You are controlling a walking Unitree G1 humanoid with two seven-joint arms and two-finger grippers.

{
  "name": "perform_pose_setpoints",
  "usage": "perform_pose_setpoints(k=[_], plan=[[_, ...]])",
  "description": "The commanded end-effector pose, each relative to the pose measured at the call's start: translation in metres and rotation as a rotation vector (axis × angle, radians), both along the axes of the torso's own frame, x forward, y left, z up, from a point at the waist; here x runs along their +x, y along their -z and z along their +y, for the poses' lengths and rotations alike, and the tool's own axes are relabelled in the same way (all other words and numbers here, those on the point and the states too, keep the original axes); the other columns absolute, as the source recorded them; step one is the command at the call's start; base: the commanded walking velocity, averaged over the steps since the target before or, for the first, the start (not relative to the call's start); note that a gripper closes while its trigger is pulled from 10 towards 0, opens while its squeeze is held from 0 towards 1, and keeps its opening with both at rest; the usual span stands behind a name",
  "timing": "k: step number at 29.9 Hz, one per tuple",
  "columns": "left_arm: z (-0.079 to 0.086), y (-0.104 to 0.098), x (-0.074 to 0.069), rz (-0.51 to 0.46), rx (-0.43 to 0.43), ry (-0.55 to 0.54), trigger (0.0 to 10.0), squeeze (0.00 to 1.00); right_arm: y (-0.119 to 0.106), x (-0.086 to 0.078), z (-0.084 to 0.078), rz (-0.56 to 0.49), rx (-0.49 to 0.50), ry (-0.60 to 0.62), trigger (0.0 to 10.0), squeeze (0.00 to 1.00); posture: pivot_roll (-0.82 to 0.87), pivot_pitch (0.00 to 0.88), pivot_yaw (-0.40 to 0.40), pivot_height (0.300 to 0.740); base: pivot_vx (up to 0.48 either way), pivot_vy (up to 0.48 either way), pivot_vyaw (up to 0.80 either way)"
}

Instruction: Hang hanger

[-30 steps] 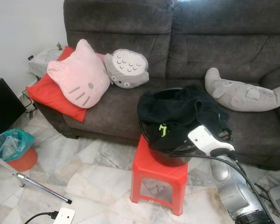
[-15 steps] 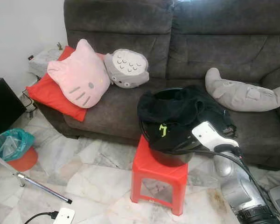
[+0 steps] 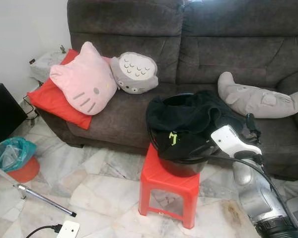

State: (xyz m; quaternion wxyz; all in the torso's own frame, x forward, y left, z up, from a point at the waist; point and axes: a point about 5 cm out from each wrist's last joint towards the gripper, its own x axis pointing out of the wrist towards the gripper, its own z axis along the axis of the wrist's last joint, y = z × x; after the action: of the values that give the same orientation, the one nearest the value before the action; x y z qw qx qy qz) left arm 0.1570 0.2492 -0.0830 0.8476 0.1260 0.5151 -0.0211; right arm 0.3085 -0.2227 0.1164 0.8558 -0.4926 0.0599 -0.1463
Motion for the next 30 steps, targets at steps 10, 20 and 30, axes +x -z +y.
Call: perform_pose_setpoints(k=[10,20,30], plan=[[0.005,-0.001,-0.001,0.001,0.017,-0.008,10.0,0.00,0.003,0.004,-0.002,0.018,0.095,0.037,10.0,0.00,-0.18,0.000,0.093,0.740,0.000,0.000,0.00],[0.005,-0.001,-0.001,0.000,0.016,-0.009,10.0,0.00,-0.009,0.011,0.005,-0.035,0.057,-0.030,10.0,0.00,-0.18,0.000,0.093,0.740,0.000,0.000,0.00],[0.005,-0.001,-0.001,-0.001,0.017,-0.008,10.0,0.00,0.003,0.014,0.002,0.059,0.029,-0.019,10.0,0.00,-0.18,0.000,0.092,0.740,0.000,0.000,0.00]])
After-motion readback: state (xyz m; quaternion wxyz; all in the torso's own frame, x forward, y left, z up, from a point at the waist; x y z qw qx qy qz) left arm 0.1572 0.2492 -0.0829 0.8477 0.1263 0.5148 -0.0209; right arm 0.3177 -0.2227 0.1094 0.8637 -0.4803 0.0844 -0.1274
